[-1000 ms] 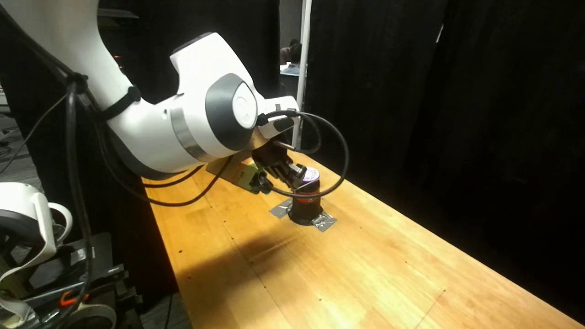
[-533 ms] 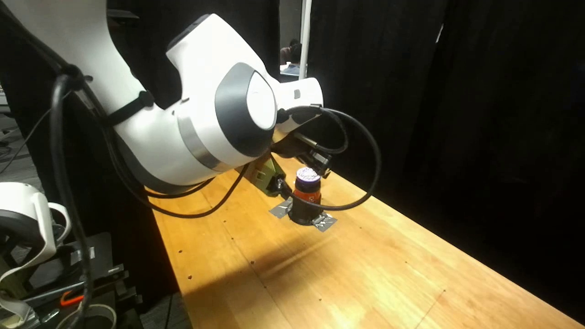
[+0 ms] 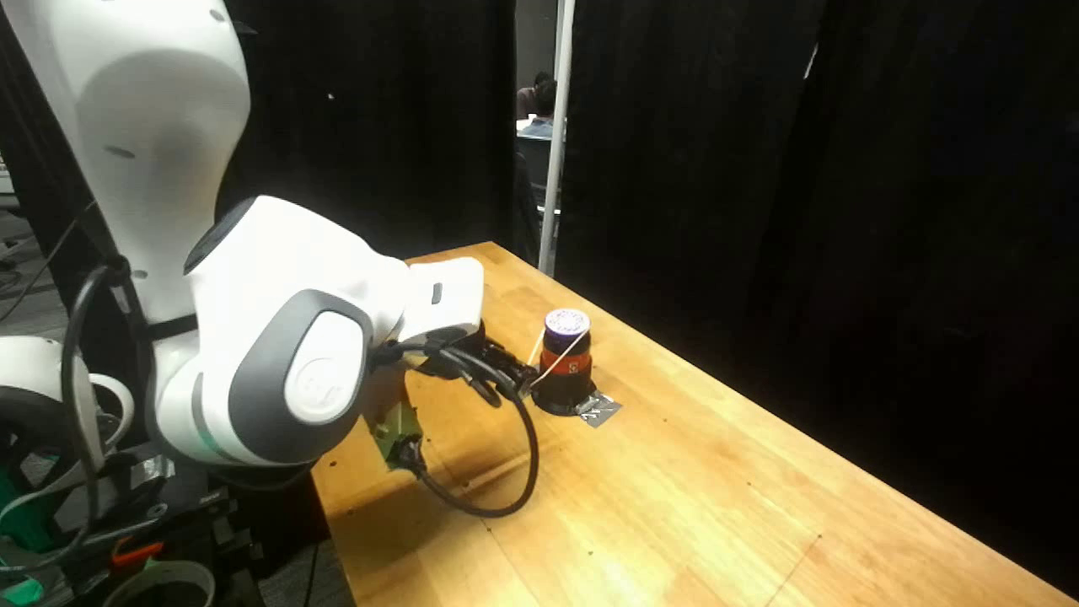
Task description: Put the rubber band on the jar.
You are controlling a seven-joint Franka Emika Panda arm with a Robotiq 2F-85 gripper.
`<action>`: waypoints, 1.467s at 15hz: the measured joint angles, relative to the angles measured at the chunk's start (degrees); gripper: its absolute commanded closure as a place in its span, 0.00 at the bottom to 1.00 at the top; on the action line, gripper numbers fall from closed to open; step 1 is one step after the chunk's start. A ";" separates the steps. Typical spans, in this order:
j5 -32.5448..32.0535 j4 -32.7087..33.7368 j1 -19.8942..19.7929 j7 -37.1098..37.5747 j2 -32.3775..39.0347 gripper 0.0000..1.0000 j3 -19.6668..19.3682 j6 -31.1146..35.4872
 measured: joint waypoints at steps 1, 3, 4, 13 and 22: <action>3.00 -0.84 0.25 -0.30 2.25 0.84 1.33 3.36; 9.48 -1.58 0.79 -1.38 6.50 0.86 3.81 9.42; 12.86 -1.61 1.09 -1.87 8.52 0.86 5.04 12.02; 37.70 2.30 12.97 -4.81 17.11 0.86 9.60 11.21; 44.40 1.60 16.89 0.42 28.40 0.52 9.48 11.17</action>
